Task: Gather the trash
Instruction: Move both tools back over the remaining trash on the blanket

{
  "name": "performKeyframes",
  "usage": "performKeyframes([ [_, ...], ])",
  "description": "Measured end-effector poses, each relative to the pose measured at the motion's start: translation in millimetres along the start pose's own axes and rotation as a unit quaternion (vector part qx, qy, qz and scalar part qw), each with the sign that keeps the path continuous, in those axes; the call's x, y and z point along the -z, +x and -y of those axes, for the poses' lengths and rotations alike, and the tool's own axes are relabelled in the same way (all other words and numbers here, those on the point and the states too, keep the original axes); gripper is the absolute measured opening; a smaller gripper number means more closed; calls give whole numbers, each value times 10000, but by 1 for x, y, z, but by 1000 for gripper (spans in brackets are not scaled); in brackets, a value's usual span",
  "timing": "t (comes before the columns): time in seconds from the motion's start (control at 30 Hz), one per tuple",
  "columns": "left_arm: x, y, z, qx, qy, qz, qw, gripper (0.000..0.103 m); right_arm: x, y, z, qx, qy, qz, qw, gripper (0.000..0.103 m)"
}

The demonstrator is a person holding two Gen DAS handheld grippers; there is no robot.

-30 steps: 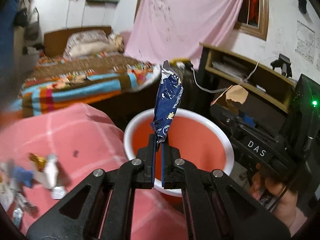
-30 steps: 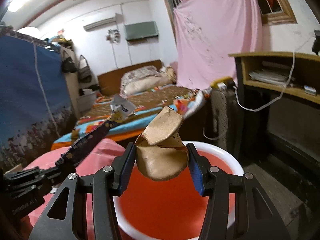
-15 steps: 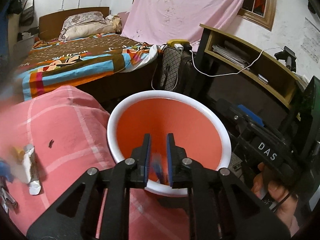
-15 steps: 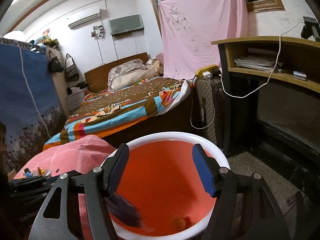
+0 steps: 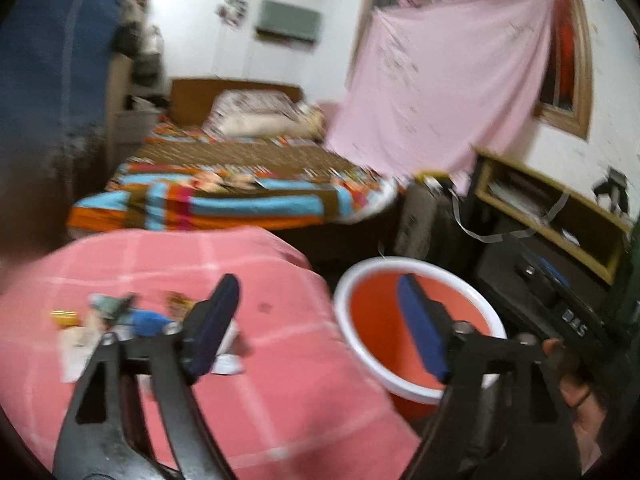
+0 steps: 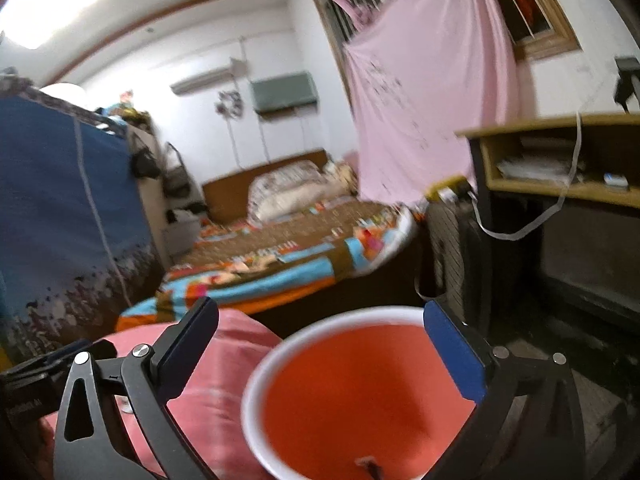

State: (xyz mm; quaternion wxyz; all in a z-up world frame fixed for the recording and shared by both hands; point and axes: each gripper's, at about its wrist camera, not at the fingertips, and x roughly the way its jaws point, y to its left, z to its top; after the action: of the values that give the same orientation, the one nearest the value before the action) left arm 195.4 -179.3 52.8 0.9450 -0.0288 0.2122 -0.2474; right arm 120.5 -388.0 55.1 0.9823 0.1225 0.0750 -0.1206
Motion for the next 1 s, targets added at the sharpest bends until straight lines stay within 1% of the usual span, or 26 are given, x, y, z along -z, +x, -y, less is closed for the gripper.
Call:
performKeyframes([
  [0.03,0,-6,-7,-118,-31,117,9999,76,-1,-3,-8,-91,-72,100,9999,103],
  [0.1,0,-21,-24,-391,-55,357,9986,86,-3,-7,-21,-223,-189,273,9992,103],
  [0.17,-1,-33,-36,-635,-36,534,9965,92,-3,-13,-37,-385,-324,443,9978,103],
  [0.27,-2,-53,-57,-947,35,822,9921,92,-3,-20,-61,-634,-522,679,9943,103],
  [0.37,0,-72,-78,-1197,0,1089,9868,92,-1,-23,-82,-806,-686,808,9911,103],
  [0.47,3,-87,-94,-1360,-42,1310,9820,92,2,-21,-102,-1076,-775,772,9882,103],
  [0.6,17,-106,-110,-1528,-66,1578,9755,92,10,-23,-126,-1414,-976,742,9823,103],
  [0.7,28,-116,-120,-1630,-42,1644,9728,92,18,-25,-142,-1613,-1181,682,9774,103],
  [0.8,36,-120,-130,-1681,-56,1581,9730,92,26,-24,-157,-1755,-1466,582,9718,103],
  [0.93,40,-120,-140,-1688,-64,1427,9752,92,37,-16,-169,-1892,-1631,287,9679,103],
  [1.0,42,-117,-144,-1663,-118,1273,9778,92,42,-7,-174,-1859,-1722,32,9674,103],
])
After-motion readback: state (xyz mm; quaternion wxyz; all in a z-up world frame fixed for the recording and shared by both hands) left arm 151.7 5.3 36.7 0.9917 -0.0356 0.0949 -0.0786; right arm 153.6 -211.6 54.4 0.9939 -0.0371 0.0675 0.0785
